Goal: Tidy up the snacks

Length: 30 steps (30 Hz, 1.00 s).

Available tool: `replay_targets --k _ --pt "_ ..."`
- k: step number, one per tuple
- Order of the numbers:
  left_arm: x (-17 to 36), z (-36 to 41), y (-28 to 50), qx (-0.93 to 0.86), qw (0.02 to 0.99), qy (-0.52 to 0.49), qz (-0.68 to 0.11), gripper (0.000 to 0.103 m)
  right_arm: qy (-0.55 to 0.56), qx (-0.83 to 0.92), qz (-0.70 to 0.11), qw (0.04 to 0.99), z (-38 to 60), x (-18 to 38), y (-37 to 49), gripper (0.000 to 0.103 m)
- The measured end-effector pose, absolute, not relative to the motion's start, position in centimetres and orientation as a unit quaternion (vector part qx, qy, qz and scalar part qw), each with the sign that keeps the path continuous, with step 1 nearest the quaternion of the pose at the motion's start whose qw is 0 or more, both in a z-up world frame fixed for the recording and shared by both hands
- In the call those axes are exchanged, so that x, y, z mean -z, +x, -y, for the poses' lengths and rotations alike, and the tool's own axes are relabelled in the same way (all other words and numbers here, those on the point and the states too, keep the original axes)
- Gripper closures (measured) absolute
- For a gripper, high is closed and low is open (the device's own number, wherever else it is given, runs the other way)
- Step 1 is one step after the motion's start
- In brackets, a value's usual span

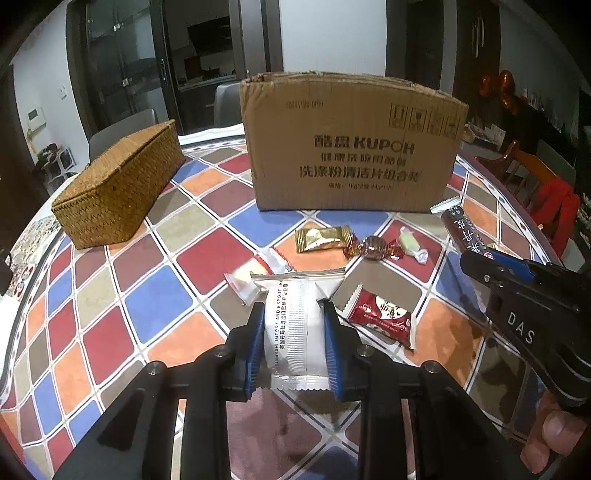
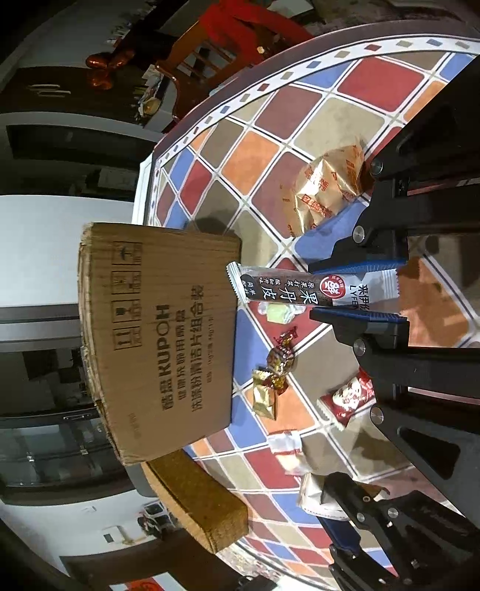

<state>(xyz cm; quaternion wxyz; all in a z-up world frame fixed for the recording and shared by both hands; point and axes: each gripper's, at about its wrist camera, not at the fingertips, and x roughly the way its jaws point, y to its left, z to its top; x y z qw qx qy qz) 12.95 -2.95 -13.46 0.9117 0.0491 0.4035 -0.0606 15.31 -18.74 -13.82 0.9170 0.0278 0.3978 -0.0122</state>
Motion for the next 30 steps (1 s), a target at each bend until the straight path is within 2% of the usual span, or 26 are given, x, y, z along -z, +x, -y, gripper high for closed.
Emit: replay_targets --k 30 --pt "6.0 3.2 13.1 0.067 0.933 0.041 -0.350 0.073 0.032 0.002 -0.337 0.941 19.0 6.4 13.3 0.085"
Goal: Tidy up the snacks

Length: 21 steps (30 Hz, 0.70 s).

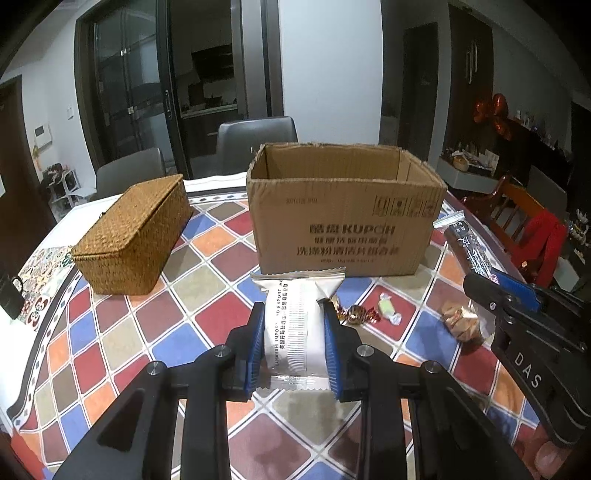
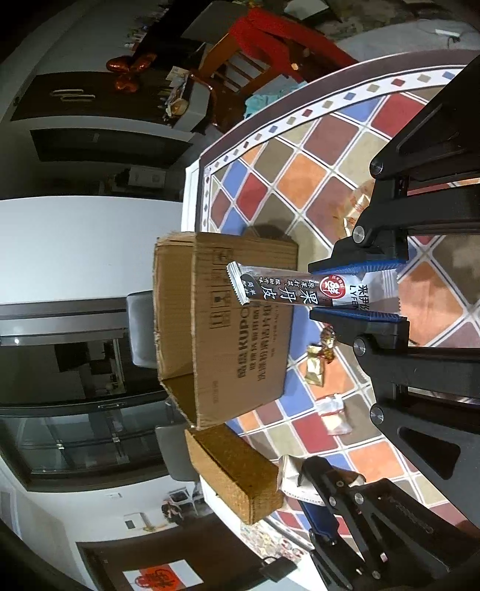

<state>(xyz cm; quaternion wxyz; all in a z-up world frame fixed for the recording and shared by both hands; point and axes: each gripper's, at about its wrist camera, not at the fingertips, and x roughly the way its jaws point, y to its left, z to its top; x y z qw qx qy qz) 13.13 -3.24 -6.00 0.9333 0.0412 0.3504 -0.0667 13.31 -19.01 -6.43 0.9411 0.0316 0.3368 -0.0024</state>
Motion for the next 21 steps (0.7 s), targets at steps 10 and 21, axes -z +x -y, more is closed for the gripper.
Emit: replay_targets --k 10,21 --pt "4.3 3.8 13.9 0.076 0.938 0.043 -0.336 0.073 0.029 0.002 -0.320 0.947 19.2 4.6 13.7 0.085" --pt "2.4 4.0 15.4 0.081 0.943 0.044 -0.319 0.073 0.029 0.001 -0.304 0.952 19.3 2.7 14.7 0.085"
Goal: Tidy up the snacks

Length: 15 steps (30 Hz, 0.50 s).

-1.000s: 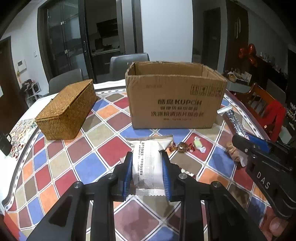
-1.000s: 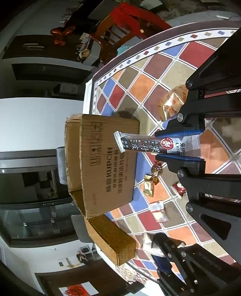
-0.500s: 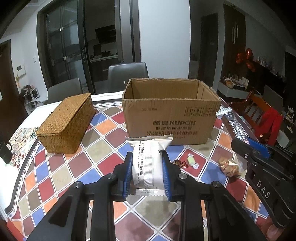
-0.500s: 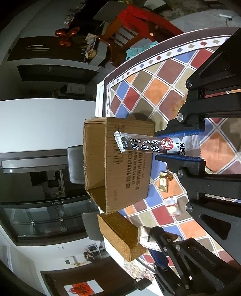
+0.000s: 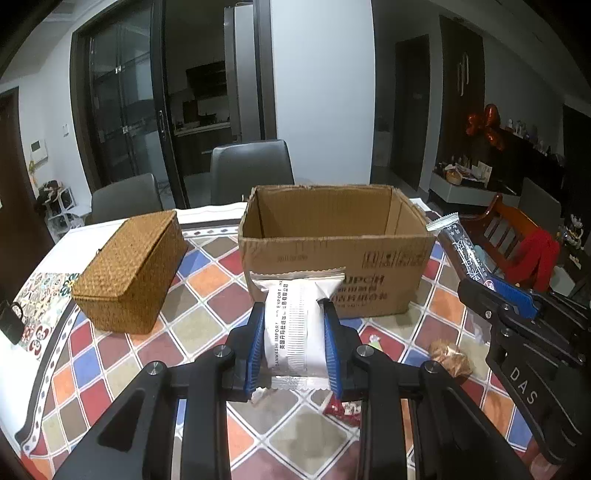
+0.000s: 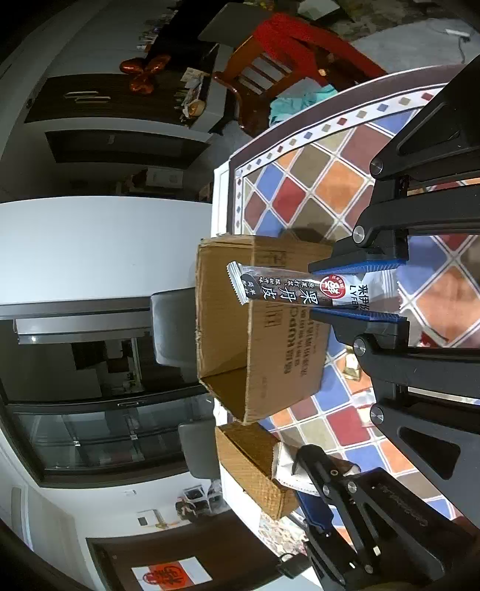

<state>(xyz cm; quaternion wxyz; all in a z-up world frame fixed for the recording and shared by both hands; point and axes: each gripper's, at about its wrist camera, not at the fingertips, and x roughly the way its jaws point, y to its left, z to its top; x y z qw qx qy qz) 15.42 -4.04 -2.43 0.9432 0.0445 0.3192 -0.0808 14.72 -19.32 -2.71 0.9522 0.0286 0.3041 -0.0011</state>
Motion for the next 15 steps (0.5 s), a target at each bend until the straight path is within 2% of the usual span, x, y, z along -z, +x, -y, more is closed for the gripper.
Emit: replay_targets --k 15 --pt "0.8 4.0 19.0 0.080 0.948 0.046 -0.303 0.073 0.024 0.002 -0.287 0.958 19.4 0.7 17.7 0.085"
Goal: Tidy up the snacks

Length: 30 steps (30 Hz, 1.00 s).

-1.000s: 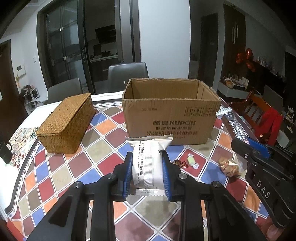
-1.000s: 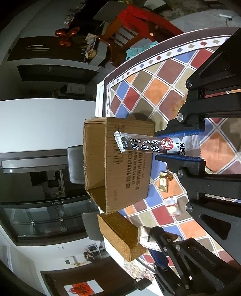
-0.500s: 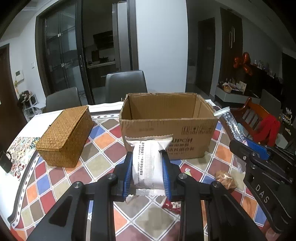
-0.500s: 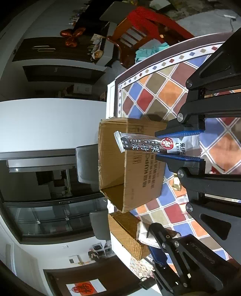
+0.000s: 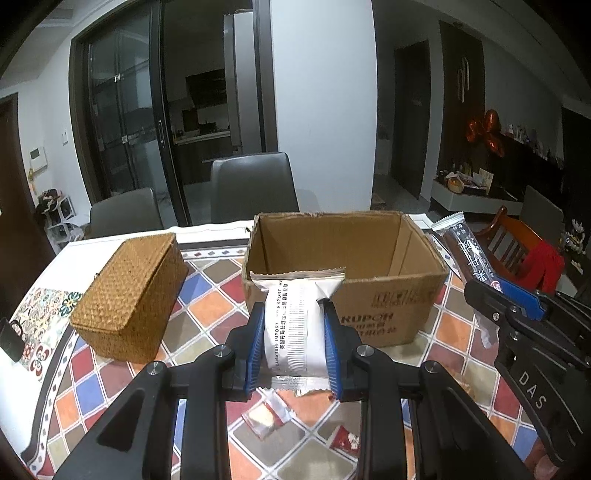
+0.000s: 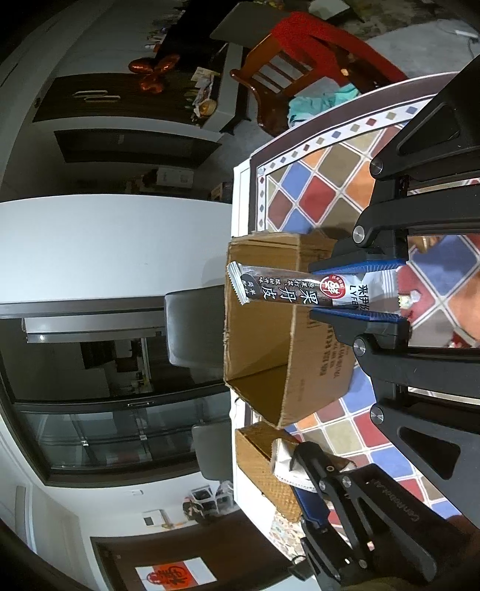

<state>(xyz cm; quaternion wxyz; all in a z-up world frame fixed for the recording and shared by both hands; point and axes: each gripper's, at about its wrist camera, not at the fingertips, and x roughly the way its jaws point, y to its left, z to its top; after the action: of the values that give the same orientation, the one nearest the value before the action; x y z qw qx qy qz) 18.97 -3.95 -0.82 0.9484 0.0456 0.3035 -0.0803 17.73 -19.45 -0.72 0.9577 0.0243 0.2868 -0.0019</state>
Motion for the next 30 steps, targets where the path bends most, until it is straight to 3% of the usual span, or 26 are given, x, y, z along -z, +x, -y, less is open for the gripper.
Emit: replay_targets --k 30 --pt "-0.3 4.6 27.7 0.084 0.951 0.052 -0.292 0.073 0.021 0.005 -0.291 0.957 20.0 1.2 26.2 0.085"
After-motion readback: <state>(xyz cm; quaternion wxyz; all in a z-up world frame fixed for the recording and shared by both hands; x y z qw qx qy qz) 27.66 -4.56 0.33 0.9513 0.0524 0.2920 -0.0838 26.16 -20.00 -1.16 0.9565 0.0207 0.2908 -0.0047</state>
